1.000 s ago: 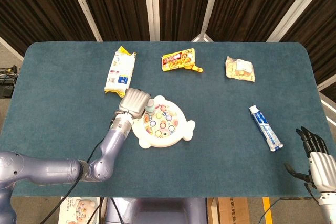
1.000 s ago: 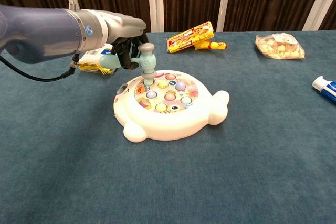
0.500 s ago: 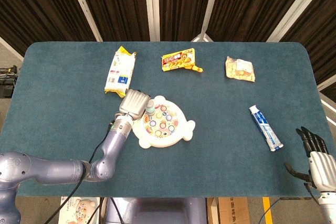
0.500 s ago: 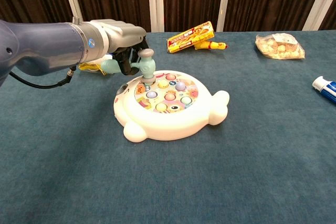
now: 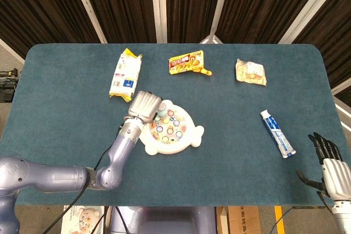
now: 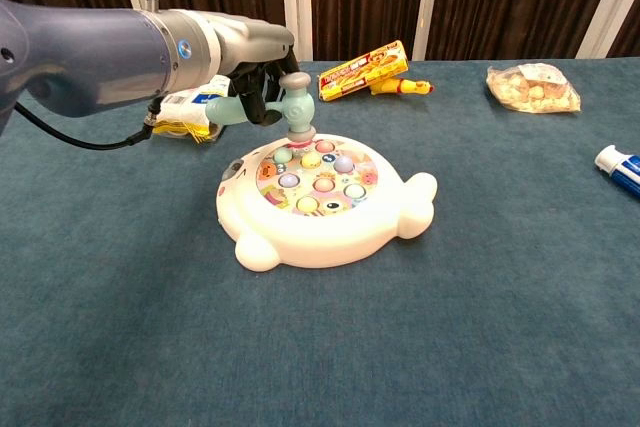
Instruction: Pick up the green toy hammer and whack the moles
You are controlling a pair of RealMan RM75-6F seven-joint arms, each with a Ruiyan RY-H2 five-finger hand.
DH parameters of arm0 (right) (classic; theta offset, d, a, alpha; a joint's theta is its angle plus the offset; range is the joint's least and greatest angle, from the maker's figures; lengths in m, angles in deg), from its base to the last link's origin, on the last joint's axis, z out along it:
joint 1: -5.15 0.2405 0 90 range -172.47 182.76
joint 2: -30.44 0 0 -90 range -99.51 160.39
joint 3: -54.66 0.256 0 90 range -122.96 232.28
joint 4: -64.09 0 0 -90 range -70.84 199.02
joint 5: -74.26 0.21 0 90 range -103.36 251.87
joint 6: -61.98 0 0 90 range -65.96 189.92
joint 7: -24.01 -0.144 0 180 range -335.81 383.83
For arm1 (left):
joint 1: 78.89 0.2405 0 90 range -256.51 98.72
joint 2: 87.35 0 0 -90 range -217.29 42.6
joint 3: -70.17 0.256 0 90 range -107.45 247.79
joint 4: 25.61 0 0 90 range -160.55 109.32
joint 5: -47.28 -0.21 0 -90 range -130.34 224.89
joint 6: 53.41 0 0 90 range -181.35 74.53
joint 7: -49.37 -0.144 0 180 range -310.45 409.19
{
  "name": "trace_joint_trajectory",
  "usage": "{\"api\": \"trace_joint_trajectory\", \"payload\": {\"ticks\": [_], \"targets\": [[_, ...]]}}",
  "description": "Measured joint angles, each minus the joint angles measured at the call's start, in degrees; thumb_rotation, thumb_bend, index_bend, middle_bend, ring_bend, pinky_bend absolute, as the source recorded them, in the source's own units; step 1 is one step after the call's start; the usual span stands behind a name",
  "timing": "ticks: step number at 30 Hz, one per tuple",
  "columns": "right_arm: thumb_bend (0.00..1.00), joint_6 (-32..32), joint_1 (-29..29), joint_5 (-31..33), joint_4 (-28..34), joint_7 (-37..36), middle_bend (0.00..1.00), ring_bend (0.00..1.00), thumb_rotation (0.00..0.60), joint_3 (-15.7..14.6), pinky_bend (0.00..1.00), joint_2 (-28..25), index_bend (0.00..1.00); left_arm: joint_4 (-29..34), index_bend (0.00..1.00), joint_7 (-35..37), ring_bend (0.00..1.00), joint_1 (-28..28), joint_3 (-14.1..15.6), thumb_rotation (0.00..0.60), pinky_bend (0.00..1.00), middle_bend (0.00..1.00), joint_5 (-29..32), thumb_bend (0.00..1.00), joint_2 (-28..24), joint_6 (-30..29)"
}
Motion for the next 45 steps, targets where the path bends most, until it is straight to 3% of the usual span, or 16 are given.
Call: {"api": "trace_joint_trajectory", "payload": {"ticks": [12,28,45], "targets": [[0.25,0.36,0.11,0.20,0.15,-0.37,0.00,0.00,0.600,0.03,0.00,-0.11,0.00,-0.91,0.61,-1.85,0.38,-2.26,-0.11,0.600,0.49,0.51,1.94,0.77,1.40,-0.26],[0.25,0.57,0.19,0.33,0.35,-0.77,0.00,0.00,0.600,0.10,0.00,-0.18,0.00,-3.93,0.62,-3.61,0.38,-3.44,2.32,0.600,0.49,0.51,3.17,0.77,4.19,0.44],[0.25,0.37,0.07,0.21,0.53,-0.66,0.00,0.00,0.600,0.04,0.00,-0.34,0.00,-1.10,0.61,-2.11,0.38,-3.23,0.92,0.600,0.49,0.51,2.20,0.77,2.55,-1.46]]}}
